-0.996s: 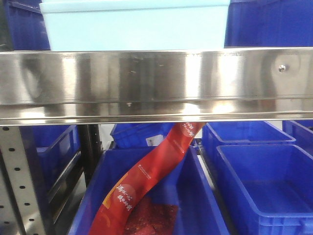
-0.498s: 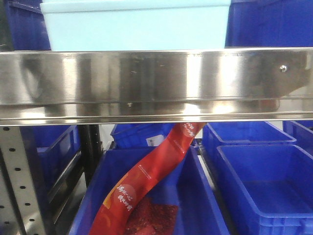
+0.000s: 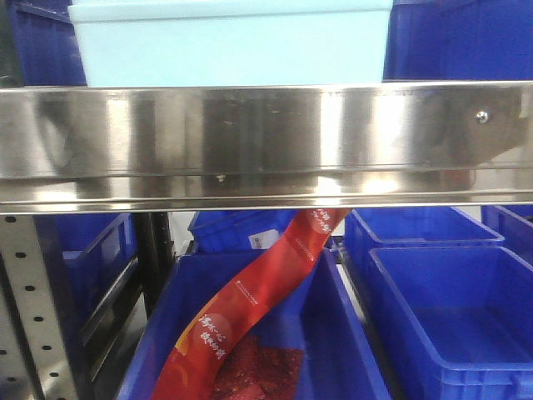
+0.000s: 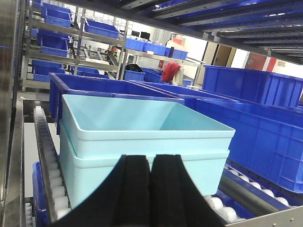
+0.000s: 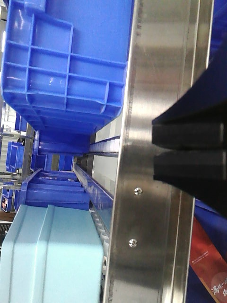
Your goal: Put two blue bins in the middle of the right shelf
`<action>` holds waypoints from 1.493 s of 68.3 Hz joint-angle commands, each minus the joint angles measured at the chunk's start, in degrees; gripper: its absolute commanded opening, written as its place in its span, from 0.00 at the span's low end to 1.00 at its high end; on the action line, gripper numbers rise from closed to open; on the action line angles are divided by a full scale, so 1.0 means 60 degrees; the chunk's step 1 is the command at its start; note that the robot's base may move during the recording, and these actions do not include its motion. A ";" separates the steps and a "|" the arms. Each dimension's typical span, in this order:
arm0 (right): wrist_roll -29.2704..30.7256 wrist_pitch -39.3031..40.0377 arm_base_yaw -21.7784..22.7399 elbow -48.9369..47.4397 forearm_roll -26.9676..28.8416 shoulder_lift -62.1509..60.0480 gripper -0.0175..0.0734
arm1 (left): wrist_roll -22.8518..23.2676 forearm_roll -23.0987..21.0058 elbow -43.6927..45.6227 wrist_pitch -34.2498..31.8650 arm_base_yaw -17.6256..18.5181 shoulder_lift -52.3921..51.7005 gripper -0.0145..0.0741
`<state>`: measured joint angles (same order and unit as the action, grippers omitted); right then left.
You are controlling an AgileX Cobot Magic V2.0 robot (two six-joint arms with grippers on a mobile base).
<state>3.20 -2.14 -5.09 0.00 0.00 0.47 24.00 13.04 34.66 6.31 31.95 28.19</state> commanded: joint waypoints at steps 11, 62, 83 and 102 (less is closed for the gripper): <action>0.0055 0.0238 0.0054 0.0000 0.0000 -0.0078 0.01 | -0.0004 0.0053 -0.0016 -0.0146 0.0036 -0.0083 0.04; 0.0055 0.0238 0.0054 0.0000 0.0000 -0.0078 0.01 | -0.3539 -0.1552 -0.5420 -0.1290 -0.3676 -0.4493 0.04; 0.0055 0.0238 0.0054 0.0000 0.0000 -0.0078 0.01 | -0.3539 -0.1520 -0.5777 -0.0969 -0.4092 -0.4699 0.04; 0.0055 0.0238 0.0054 0.0000 0.0000 -0.0078 0.01 | -0.3539 -0.1537 -0.5777 -0.0969 -0.4330 -0.4699 0.04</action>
<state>3.30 -2.14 -5.09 0.01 0.00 0.47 2.98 3.86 -0.05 1.43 6.14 0.37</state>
